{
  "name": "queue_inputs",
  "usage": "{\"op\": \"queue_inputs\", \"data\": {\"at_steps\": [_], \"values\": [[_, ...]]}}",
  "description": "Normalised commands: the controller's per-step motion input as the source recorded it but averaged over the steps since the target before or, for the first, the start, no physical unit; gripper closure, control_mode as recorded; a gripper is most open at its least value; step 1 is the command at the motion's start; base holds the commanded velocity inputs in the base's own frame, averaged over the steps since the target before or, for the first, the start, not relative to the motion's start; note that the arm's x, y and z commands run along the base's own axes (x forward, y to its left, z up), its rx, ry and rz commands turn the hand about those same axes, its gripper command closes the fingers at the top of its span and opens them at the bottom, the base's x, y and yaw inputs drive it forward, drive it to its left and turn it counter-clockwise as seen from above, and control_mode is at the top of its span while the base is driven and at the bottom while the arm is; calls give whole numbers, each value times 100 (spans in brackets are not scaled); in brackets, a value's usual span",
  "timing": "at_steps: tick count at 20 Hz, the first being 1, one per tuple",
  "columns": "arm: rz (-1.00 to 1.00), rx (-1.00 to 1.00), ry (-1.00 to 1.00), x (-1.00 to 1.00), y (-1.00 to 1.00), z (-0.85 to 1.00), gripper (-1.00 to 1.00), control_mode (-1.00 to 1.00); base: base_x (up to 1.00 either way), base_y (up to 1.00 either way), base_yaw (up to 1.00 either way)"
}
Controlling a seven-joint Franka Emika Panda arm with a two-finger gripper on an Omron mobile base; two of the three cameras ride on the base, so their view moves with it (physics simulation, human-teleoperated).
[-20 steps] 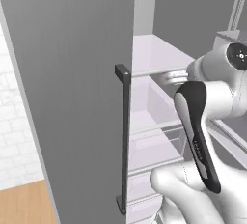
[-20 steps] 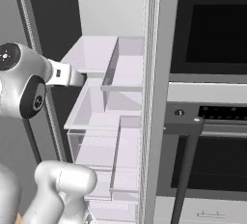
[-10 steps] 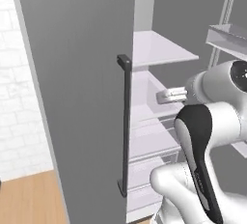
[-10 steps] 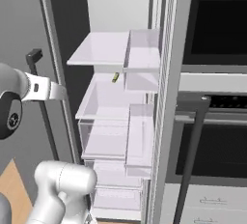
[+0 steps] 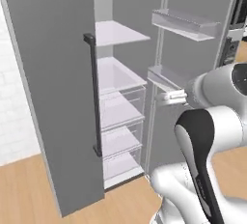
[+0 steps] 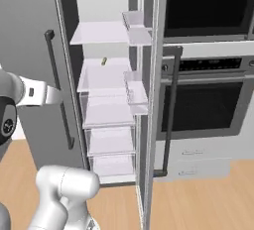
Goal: Take the strawberry from the fridge and place it on top of the pancake, located on the dining counter.
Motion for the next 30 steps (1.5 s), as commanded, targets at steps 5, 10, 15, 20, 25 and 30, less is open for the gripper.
{"op": "queue_inputs", "data": {"at_steps": [5, 10, 15, 20, 25, 30], "values": [[0, 0, 0, 0, 0, 0, 100, 100, -78, 0, -76], [0, 0, 0, 0, 0, 0, 100, 100, -54, -1, -82], [0, 0, 0, 0, 0, 0, 100, 100, -28, -3, -88], [0, 0, 0, 0, 0, 0, 100, 100, -6, -27, -84], [0, 0, 0, 0, 0, 0, 100, 100, 17, -42, -75], [0, 0, 0, 0, 0, 0, 100, 100, 88, -82, -51]]}}
